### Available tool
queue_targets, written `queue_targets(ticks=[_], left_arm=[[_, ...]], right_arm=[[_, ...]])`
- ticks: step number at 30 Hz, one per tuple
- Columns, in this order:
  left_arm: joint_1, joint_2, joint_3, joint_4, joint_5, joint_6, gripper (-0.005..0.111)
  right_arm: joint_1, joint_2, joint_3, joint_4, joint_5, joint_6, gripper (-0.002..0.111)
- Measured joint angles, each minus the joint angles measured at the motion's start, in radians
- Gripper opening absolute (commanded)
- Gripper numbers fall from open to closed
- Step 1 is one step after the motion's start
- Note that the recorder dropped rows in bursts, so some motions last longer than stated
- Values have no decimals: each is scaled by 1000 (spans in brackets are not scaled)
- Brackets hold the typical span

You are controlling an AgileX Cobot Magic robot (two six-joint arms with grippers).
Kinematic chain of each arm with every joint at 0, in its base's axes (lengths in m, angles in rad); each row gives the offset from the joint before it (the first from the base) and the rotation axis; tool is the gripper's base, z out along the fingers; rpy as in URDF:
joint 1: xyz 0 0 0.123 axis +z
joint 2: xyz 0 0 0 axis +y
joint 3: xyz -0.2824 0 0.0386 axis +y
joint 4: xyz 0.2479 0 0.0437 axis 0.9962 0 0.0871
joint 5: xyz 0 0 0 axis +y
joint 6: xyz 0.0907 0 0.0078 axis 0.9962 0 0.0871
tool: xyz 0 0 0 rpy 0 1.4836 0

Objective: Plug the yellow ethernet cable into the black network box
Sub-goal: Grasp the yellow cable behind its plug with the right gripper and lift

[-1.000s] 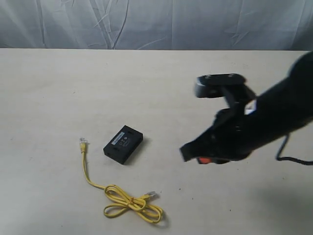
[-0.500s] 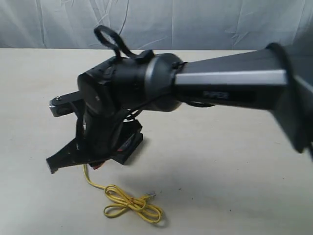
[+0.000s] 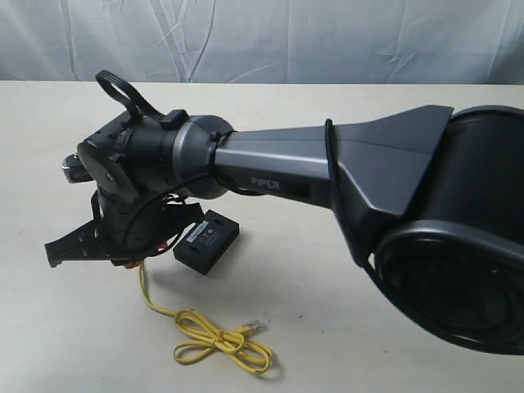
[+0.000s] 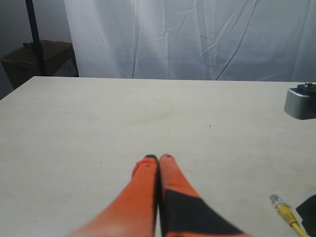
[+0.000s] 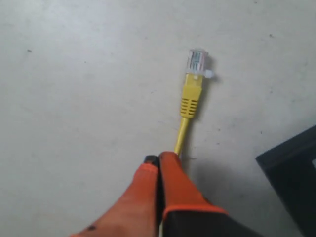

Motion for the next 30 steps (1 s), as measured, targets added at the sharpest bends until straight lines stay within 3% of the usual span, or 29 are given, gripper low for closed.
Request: queue_targets(ticks=[3,5,8,10,19,21,24,30], left_arm=[[0,0,0,0,0,0,0],[0,0,0,0,0,0,0],[0,0,0,0,0,0,0],[0,0,0,0,0,0,0],[0,0,0,0,0,0,0],[0,0,0,0,0,0,0],[0,0,0,0,0,0,0],[0,0,0,0,0,0,0]], right_arm=[[2,10,-7,-26,2,24,-1],[2,15,-7,-31,-3,29,5],[2,27,-7,-35,-16,36,37],[2,29,-7,-46,-26,38,42],[2,66,-7,-84,-45,47,30],[2,66,-7,-84,-47,47,22],[2,68,-7,-84,-41,47,1],[2,66,-7,-85,-4,3,-1]])
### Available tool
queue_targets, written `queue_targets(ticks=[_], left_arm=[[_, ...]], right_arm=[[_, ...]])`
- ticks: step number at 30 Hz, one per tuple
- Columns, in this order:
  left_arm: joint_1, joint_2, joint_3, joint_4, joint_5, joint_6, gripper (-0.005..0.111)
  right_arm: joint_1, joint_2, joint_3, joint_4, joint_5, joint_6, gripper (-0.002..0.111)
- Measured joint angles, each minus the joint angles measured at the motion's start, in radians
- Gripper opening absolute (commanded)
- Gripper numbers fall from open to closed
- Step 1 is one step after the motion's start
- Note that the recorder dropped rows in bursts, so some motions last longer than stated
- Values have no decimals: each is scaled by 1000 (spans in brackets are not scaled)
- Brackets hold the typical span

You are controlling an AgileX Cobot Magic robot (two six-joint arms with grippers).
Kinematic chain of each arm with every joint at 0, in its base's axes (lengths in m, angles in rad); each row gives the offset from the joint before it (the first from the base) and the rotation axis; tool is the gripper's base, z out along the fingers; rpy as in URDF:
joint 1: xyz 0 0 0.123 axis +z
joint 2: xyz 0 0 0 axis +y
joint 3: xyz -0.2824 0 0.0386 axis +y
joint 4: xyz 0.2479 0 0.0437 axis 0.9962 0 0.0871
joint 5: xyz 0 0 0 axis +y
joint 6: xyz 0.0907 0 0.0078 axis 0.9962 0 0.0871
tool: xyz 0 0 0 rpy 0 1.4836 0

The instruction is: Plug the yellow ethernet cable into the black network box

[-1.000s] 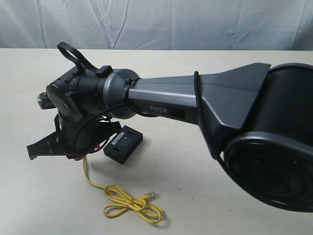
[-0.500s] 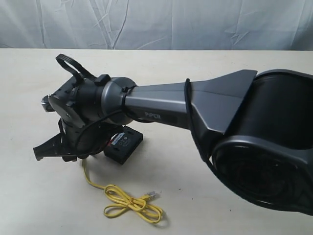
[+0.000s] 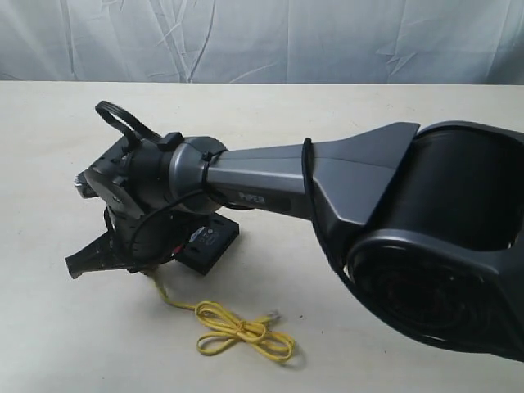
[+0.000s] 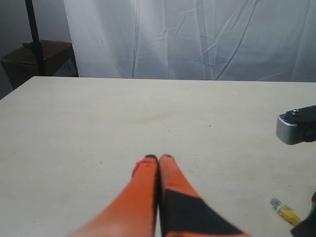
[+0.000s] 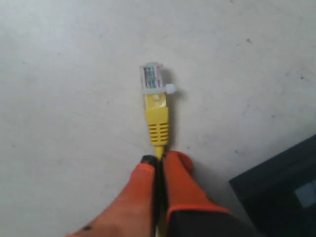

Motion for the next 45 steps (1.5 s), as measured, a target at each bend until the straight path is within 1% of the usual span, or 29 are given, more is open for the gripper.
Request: queue_targets(ticks=[4,8,10,13,17,20,22,26,29,32,36,38,40,45], left_arm=[[0,0,0,0,0,0,0],[0,0,0,0,0,0,0],[0,0,0,0,0,0,0],[0,0,0,0,0,0,0],[0,0,0,0,0,0,0],[0,0,0,0,0,0,0],[0,0,0,0,0,0,0],[0,0,0,0,0,0,0],[0,0,0,0,0,0,0],[0,0,0,0,0,0,0],[0,0,0,6,-5,0,0],[0,0,0,6,-28,0,0],[0,0,0,6,-74,0,0],[0,0,0,-25,-268,0,0]], right_arm=[[0,-44,0,-2,54,-74,-1],[0,-152,15,-13,112,-193,-1],[-10,-212,53,-10,113,-243,-1],[-49,-316,168,12,81,-336,-1],[-140,-439,364,17,-4,-469,-1],[-210,-514,516,14,-124,-518,-1],[-239,-552,619,11,-203,-533,-1],[-249,-571,780,5,-340,-577,-1],[-243,-571,859,4,-415,-591,-1],[-241,-572,902,3,-439,-595,-1],[-241,-572,919,-16,-450,-597,-1],[-241,-572,919,-24,-469,-598,-1],[-241,-572,919,-24,-476,-602,-1],[-241,-572,919,-26,-480,-638,-1]])
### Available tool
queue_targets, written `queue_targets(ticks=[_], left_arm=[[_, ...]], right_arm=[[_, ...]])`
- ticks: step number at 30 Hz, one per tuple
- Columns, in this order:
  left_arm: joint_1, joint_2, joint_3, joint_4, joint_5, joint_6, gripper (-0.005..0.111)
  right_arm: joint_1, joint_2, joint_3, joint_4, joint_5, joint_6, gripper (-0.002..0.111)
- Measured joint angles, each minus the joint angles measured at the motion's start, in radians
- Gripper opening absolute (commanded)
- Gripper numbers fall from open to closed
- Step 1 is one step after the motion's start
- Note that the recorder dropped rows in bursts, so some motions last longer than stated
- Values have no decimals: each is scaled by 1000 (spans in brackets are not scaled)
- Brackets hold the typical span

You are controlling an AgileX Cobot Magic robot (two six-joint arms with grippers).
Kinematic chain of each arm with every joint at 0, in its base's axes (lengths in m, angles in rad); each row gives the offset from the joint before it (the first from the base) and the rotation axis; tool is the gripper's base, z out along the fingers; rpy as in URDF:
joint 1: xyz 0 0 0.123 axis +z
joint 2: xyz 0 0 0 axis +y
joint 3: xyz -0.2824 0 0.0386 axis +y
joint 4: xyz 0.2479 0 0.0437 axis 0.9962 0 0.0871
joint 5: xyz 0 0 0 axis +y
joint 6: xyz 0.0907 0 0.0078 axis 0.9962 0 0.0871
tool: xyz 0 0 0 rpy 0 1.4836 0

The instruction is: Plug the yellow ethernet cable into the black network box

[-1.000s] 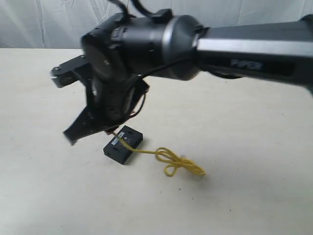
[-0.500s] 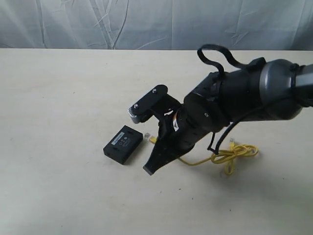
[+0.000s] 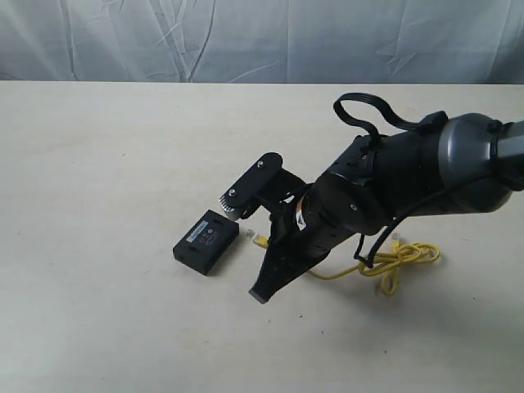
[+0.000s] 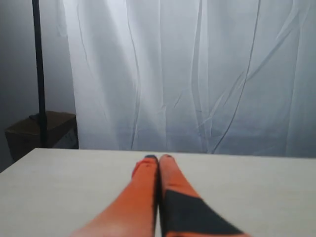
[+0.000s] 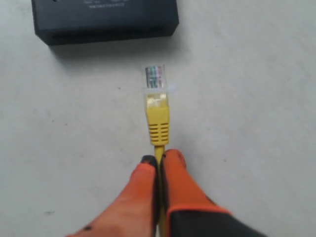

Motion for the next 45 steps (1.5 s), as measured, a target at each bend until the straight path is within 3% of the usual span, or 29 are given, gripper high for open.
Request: queue_targets(ticks=[4,8,14,19,25,34,45], left_arm=[[0,94,-116,-8,81,0,0],[0,386,-315,70,140,5,0],[-14,898,-557,71,228,102,0],[-111,1319,-719,-82,313,308,0],[-233,1688,-939,-315,413,610,0],[-249,1969,-1179,-583,661,968,0],[-259,2065,-1209,-756,793,1128,0]], right_arm=[[0,0,0,-4,-51,-23,-1],[0,0,0,-4,-59,-29,-1],[0,0,0,0,-17,-31,-1],[24,0,0,11,-2,-31,-1],[78,31,0,3,-12,-31,-1],[80,103,2,-17,-92,-33,-1],[80,122,2,-49,-174,-33,-1]])
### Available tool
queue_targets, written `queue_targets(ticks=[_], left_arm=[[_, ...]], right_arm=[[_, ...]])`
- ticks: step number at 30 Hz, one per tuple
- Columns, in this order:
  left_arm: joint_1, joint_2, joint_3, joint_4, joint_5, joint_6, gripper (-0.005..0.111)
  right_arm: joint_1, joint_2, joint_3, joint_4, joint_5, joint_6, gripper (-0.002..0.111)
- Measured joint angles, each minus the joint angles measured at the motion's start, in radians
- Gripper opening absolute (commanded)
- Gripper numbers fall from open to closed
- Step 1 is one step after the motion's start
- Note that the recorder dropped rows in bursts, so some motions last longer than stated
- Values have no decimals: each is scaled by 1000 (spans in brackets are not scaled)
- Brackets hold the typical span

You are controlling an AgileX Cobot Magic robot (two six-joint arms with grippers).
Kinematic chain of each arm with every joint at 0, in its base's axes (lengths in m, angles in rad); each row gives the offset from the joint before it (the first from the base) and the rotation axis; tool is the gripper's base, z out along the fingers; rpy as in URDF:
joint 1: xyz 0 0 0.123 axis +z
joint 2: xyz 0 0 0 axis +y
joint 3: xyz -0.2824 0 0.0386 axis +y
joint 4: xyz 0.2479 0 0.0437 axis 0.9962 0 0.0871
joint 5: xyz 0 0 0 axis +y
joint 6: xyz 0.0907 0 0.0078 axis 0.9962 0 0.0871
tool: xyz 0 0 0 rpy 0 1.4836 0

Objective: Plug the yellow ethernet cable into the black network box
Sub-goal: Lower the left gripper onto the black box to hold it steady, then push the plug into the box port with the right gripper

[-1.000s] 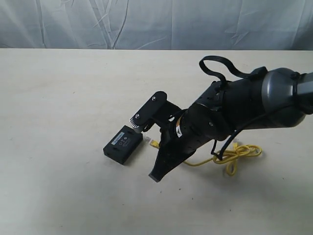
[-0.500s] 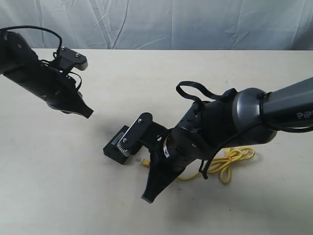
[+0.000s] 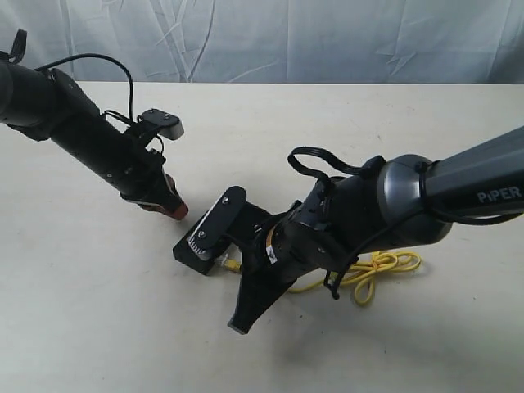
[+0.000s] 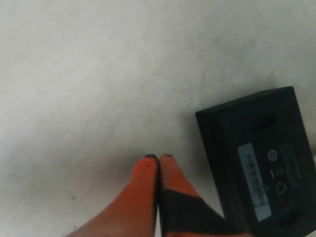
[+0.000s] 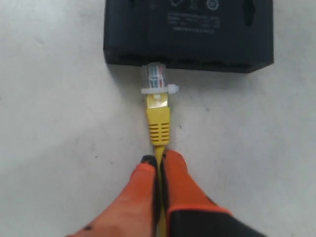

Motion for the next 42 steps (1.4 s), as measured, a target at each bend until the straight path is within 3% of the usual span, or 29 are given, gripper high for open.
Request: queue_targets(ticks=[21,42], left_arm=[[0,30,-4,-5,175,35,0],[0,30,-4,-5,196,35,0]], right_arm=[[0,9,-2,-3,-17,28,-1],[0,9,-5,-6,17,231,-1]])
